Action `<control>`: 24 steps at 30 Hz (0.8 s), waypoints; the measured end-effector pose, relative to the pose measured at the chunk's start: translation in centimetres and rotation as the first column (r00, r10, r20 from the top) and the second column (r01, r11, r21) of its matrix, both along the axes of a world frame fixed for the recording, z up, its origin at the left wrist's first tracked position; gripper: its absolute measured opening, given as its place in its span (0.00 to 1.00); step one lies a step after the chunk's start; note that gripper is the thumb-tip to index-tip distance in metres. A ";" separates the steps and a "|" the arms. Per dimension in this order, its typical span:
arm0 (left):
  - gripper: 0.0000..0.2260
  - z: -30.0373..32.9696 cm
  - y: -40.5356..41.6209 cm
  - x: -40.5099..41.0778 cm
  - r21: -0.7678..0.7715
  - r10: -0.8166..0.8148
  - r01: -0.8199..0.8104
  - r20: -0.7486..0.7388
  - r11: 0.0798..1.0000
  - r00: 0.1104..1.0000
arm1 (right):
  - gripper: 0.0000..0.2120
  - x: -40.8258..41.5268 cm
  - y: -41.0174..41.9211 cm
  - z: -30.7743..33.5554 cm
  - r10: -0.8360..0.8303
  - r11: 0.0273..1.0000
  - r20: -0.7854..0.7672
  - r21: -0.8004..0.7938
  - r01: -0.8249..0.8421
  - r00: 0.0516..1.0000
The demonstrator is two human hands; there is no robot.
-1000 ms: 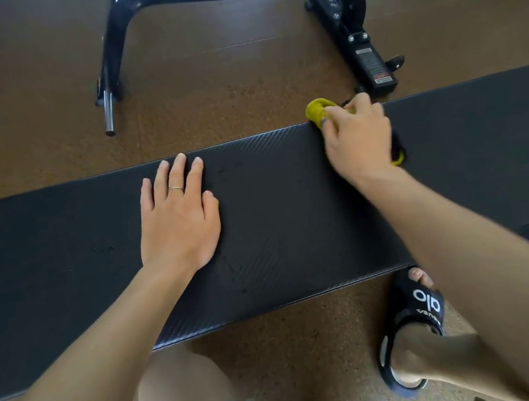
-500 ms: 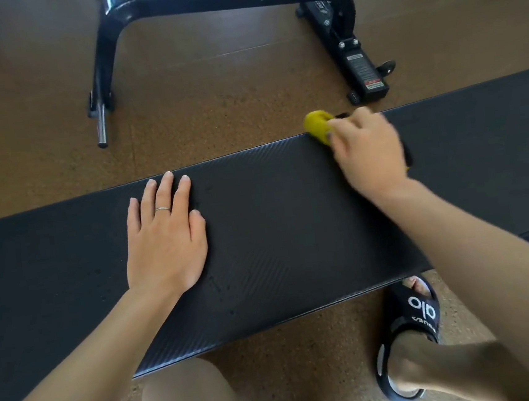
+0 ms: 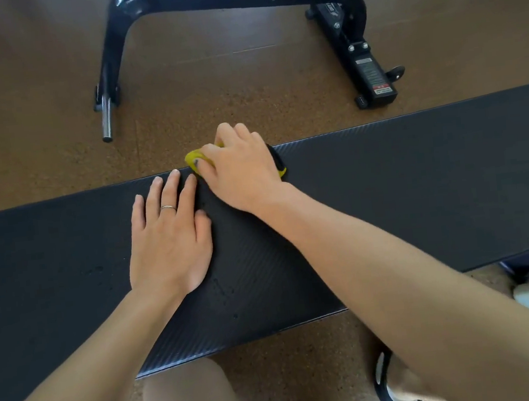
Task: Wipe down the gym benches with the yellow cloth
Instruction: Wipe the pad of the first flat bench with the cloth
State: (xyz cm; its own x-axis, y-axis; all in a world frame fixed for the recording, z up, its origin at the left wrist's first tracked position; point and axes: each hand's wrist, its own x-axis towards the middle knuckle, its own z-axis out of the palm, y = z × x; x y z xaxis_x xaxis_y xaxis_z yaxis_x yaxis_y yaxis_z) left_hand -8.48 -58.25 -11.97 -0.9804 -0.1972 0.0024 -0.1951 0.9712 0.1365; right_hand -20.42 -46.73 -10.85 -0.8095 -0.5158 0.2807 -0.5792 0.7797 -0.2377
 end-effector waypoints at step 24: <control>0.29 0.0 0.0 0.0 -0.006 0.012 -0.012 -0.014 1.000 1.000 | 0.14 3.7 8.8 1.0 -0.143 0.946 0.124 -0.274 0.172 0.982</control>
State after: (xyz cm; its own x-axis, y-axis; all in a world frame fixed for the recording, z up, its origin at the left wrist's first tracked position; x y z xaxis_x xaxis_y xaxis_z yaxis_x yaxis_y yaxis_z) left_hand -8.44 -58.22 -12.00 -0.9777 -0.2091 0.0171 -0.2050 0.9696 0.1332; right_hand -16.73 -37.96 -9.81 -0.9055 -0.2913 0.3086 -0.4162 0.7516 -0.5117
